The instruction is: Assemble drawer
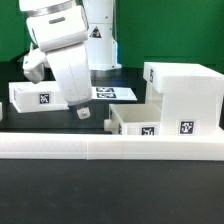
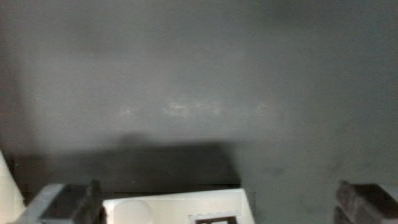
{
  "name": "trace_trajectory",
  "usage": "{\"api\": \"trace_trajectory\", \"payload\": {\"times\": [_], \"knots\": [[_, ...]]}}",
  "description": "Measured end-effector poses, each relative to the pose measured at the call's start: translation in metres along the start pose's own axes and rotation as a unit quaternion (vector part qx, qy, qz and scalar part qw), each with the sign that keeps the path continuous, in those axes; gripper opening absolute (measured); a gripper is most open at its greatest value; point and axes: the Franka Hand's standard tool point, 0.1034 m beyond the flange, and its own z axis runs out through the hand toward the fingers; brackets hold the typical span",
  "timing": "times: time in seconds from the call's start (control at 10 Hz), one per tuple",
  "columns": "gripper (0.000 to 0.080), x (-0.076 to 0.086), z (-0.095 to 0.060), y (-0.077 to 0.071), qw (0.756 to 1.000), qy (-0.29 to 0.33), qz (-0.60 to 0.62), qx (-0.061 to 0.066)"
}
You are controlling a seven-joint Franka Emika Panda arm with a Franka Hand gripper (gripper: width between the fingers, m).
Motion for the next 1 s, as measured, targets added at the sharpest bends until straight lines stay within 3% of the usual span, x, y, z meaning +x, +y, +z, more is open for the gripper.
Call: {"api": "trace_trajectory", "payload": {"times": [0.2, 0.4, 0.5, 0.7, 0.8, 1.0], "knots": [[0.0648, 0.003, 0.005, 0.006, 1.0, 0.005, -0.003, -0.001], [0.0648, 0.004, 0.008, 0.013, 1.0, -0.004, 0.003, -0.02], [0.0648, -0.002, 0.009, 0.008, 1.0, -0.004, 0.005, -0.017], [0.0648, 0.001, 0.013, 0.004, 0.999, -0.01, 0.012, -0.032], [0.0648, 0.005, 0.018, 0.005, 0.999, -0.017, 0.01, -0.051], [0.0648, 0.015, 0.024, 0.005, 0.998, -0.019, 0.017, -0.06]]}}
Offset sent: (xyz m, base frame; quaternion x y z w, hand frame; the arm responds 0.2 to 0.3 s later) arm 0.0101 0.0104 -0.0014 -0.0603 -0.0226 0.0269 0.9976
